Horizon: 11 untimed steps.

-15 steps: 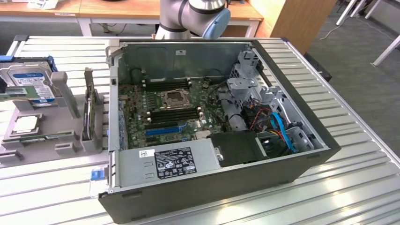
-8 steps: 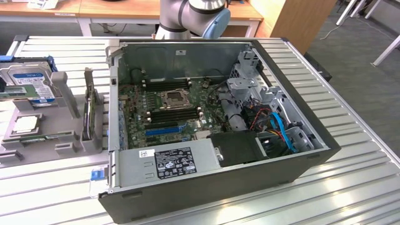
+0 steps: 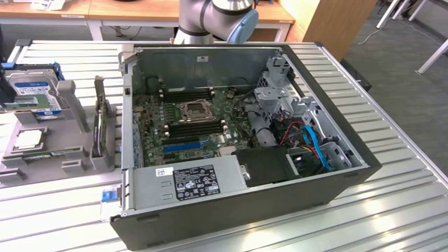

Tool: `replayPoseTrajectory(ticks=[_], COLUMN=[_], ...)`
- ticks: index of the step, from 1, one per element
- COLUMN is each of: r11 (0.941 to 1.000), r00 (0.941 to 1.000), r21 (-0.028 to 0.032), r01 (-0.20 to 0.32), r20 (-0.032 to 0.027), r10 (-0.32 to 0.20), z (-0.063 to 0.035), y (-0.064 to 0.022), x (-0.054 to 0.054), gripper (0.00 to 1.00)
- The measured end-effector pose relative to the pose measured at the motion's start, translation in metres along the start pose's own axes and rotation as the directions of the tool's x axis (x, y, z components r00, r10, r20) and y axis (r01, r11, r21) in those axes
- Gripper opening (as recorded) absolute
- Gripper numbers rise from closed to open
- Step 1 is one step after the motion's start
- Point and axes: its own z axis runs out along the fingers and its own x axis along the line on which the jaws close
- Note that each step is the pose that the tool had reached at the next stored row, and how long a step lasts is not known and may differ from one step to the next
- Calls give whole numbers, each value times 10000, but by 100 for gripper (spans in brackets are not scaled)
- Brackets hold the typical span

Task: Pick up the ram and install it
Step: 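Pick up the ram and move it above insertion slot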

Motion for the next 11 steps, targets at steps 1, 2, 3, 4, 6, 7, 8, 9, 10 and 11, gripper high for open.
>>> replayPoseTrajectory(ticks=[1, 2, 3, 4, 6, 7, 8, 9, 10, 11], r11=[10000, 10000, 10000, 10000, 10000, 10000, 10000, 10000, 10000, 10000], r00=[10000, 10000, 10000, 10000, 10000, 10000, 10000, 10000, 10000, 10000], r21=[0, 0, 0, 1, 0, -1, -1, -2, -1, -2], r01=[2, 3, 5, 8, 13, 16, 23, 33, 42, 51], r20=[1, 1, 2, 2, 1, 1, 1, 0, 1, 0], r10=[-2, -3, -5, -8, -13, -16, -23, -33, -42, -51], z=[0, -1, -1, -1, -2, -3, -3, -4, -4, -5], y=[-21, -42, -61, -80, -118, -137, -156, -175, -193, -212], x=[0, -1, -2, -2, -3, -4, -4, -4, -5, -6], gripper=[12, 12, 12, 12, 12, 12, 12, 12, 12, 12])
